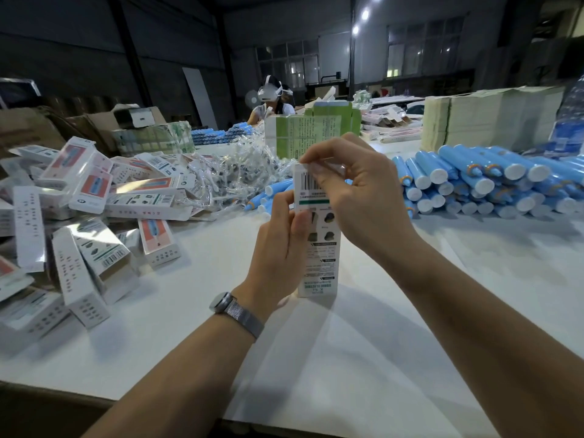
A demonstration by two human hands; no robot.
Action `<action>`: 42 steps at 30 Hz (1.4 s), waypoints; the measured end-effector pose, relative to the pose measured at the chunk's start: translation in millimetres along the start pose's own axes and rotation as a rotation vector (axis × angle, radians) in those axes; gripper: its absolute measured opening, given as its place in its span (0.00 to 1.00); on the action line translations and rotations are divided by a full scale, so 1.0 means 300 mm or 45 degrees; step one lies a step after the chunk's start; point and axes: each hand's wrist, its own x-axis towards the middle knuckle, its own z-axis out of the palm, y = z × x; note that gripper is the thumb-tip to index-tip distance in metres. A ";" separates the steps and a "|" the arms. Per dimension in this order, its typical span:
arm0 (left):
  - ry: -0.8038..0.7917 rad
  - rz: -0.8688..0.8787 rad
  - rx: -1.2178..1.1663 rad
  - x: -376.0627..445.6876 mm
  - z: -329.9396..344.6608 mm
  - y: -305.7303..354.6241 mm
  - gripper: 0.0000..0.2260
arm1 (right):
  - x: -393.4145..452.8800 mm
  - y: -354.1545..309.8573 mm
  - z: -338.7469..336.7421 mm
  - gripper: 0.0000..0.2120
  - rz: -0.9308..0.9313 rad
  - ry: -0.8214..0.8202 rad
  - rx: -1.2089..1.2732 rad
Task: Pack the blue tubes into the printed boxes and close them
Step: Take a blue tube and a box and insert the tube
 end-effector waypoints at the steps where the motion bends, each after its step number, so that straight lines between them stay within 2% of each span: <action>1: 0.004 0.000 -0.004 -0.001 0.000 0.001 0.05 | -0.001 0.002 -0.002 0.09 0.005 -0.004 0.009; 11: 0.042 -0.041 -0.058 -0.002 0.002 0.005 0.07 | -0.045 0.033 0.023 0.04 -0.001 0.138 -0.033; 18: 0.035 -0.057 -0.058 -0.002 0.003 0.008 0.08 | -0.049 0.052 0.027 0.07 -0.053 0.154 -0.027; 22: 0.050 -0.045 -0.033 -0.002 0.002 0.003 0.09 | -0.049 0.055 0.019 0.08 -0.114 0.148 -0.110; 26: 0.050 -0.046 -0.042 -0.004 0.006 0.006 0.09 | -0.052 0.053 0.018 0.08 -0.259 0.179 -0.341; 32: 0.069 -0.057 -0.020 -0.001 0.004 0.004 0.07 | -0.077 0.050 0.030 0.08 -0.157 0.195 -0.325; 37: 0.118 -0.068 0.112 0.007 -0.007 -0.005 0.04 | -0.115 0.065 0.039 0.19 -0.098 0.136 -0.466; 40: 0.106 -0.063 0.150 0.007 -0.016 -0.021 0.12 | -0.126 0.072 0.047 0.30 0.015 -0.001 -0.345; 42: 0.027 -0.044 0.134 0.007 -0.016 -0.025 0.24 | -0.130 0.078 0.052 0.36 0.059 -0.056 -0.324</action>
